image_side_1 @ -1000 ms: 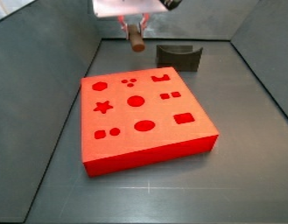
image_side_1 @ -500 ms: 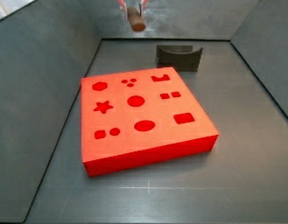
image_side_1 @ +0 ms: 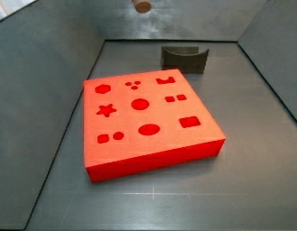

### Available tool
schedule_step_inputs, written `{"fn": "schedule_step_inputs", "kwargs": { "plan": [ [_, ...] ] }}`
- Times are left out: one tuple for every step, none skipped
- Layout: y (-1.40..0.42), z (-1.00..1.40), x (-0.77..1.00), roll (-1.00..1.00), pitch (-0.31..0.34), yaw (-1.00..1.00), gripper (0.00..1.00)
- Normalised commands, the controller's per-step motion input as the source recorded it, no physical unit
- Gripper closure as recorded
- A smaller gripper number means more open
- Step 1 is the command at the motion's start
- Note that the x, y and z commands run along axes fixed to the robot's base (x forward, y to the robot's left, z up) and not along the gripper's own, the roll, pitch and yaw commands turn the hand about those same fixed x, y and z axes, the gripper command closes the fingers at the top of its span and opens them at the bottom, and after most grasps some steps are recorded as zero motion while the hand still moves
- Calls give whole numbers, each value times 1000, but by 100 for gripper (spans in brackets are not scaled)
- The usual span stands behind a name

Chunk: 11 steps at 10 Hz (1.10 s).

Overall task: Pick up the oval object. Move up. Place the oval object on the fixture. Regrasp the oval object. Move to above the board. Insert the oval object.
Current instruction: Place the oval object on the fixture.

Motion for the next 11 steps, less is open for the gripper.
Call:
{"fn": "schedule_step_inputs", "kwargs": {
  "plan": [
    [-555,71,1000,-241,58,-261,100],
    [-401,63,1000,-216,77,-171,100],
    [-292,38,1000,-190,98,-110,100],
    [-196,28,916,-165,106,-82,100],
    [-113,20,809,-148,115,-56,100],
    [-68,13,701,-137,117,-40,100],
    [-36,6,592,-128,117,-27,100],
    [-15,9,447,-121,128,-17,100],
    [-5,11,303,-115,141,-12,100],
    [-4,9,237,-112,139,-11,100],
    [511,-133,832,-1000,47,-135,100]
  ]
}}
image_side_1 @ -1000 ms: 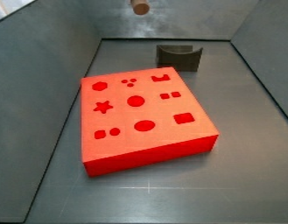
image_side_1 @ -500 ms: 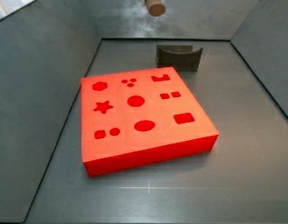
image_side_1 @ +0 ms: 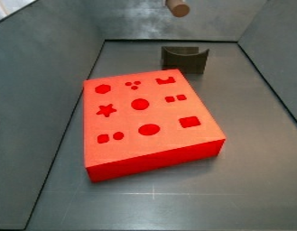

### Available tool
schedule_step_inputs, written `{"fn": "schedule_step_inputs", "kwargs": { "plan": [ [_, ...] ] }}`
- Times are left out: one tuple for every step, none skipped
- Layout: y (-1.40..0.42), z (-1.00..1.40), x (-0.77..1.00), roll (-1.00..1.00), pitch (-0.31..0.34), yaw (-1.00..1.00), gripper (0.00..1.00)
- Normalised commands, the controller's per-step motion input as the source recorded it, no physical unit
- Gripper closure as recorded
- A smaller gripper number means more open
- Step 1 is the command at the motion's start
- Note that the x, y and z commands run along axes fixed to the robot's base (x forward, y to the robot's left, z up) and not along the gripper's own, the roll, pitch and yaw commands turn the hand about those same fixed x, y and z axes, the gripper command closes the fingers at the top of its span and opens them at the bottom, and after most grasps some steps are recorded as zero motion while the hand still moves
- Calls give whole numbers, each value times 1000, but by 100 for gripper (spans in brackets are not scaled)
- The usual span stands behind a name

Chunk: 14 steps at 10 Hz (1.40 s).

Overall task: Pick up the oval object. Move up. Place the oval object on the fixture. Regrasp the oval object. Move to above the board. Insert the oval object.
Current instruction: Place the oval object on the fixture.

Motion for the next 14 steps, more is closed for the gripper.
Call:
{"fn": "schedule_step_inputs", "kwargs": {
  "plan": [
    [508,-124,779,-1000,44,-136,100],
    [374,-80,655,-1000,52,-143,100],
    [170,-25,532,-1000,68,-141,100],
    [113,-24,444,-1000,74,-141,100],
    [98,-26,386,-1000,75,-144,100],
    [70,-20,268,-1000,79,-151,100],
    [57,-14,150,-1000,84,-161,100],
    [53,-12,76,-1000,78,-168,100],
    [45,-7,49,-930,51,-171,100],
    [41,-13,55,-748,26,-155,100],
    [44,-20,73,-509,19,-128,100],
    [44,-21,80,-341,20,-108,100],
    [30,-6,64,-214,11,-86,100],
    [132,-1000,125,-1000,244,-39,100]
  ]
}}
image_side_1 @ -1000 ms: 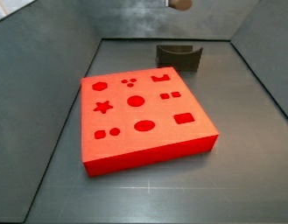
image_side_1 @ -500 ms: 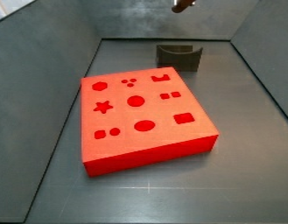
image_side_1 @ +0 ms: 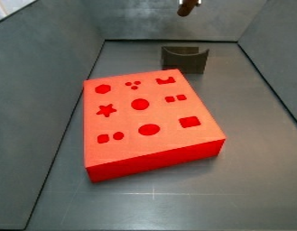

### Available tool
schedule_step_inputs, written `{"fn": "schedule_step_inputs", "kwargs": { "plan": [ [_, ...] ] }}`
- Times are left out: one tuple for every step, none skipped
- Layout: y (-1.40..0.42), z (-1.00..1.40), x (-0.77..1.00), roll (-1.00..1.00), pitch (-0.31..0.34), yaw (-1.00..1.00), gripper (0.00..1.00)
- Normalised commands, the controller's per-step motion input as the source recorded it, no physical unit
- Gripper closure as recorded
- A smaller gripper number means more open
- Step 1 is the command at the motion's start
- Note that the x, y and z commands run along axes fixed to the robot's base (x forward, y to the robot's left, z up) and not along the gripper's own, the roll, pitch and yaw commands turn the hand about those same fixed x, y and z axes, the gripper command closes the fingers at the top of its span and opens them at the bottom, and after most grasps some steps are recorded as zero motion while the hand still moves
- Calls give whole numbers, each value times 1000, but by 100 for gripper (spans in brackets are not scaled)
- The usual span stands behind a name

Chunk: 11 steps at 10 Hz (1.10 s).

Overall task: Pick up the oval object. Move up. Place the oval object on the fixture. Regrasp the oval object. Move to above the board. Insert the oval object.
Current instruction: Place the oval object on the fixture.

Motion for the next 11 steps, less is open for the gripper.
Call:
{"fn": "schedule_step_inputs", "kwargs": {
  "plan": [
    [137,-1000,128,-1000,237,-50,100],
    [139,-1000,141,-1000,261,-99,100],
    [135,-1000,154,-874,253,-156,100],
    [136,-1000,156,-766,224,-181,100],
    [139,-1000,161,-545,155,-220,100],
    [141,-1000,167,-433,122,-229,100],
    [133,-1000,184,-226,52,-224,100],
    [130,-951,179,-180,24,-222,100],
    [94,-678,130,-153,-19,-190,100],
    [76,-481,110,-150,-47,-166,100],
    [59,-252,85,-140,-71,-124,100]
  ]
}}
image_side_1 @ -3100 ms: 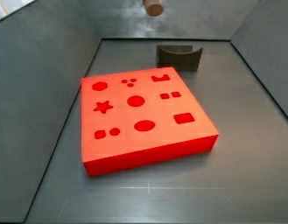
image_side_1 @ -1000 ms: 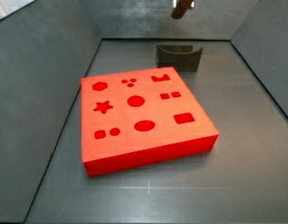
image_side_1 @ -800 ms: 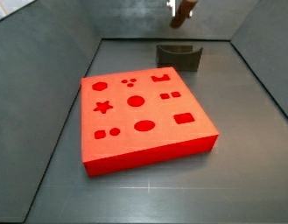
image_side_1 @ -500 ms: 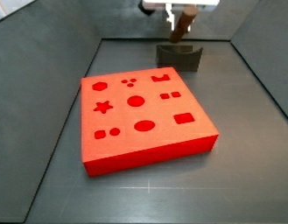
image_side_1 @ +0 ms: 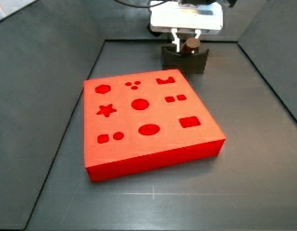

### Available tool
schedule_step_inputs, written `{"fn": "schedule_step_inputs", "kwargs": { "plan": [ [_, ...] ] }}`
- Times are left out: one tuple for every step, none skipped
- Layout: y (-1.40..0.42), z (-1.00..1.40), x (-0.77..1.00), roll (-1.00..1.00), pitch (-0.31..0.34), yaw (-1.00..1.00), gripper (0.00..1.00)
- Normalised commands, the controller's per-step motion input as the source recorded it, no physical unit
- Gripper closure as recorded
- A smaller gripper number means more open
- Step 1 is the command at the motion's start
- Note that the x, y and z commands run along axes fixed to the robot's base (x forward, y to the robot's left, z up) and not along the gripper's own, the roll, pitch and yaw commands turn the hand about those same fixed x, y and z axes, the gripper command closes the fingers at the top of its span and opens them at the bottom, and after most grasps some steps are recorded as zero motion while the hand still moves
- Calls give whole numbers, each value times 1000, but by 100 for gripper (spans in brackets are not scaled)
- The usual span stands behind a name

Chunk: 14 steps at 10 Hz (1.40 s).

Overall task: Pick up the oval object. Move up. Place the oval object on the fixture. Regrasp the oval object. Move to above the board. Insert the oval object.
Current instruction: Place the oval object on the fixture, then regrasp the oval object.

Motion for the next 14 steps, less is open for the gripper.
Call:
{"fn": "schedule_step_inputs", "kwargs": {
  "plan": [
    [29,-189,61,-123,-78,-85,100],
    [21,-184,61,-121,-78,-63,100],
    [20,-184,60,-121,-78,-44,100],
    [0,0,0,0,0,0,0],
    [0,1000,0,27,-16,33,0],
    [1,1000,-5,28,-13,36,0],
    [2,1000,-32,40,5,40,0],
    [-2,1000,-37,52,16,39,0],
    [-4,1000,-40,59,33,38,0],
    [2,871,-43,55,57,27,0],
    [5,693,-39,55,72,17,0],
    [2,506,-36,61,81,7,0],
    [1,263,-29,67,85,-11,0],
    [0,0,-1000,-84,-100,-10,0]
  ]
}}
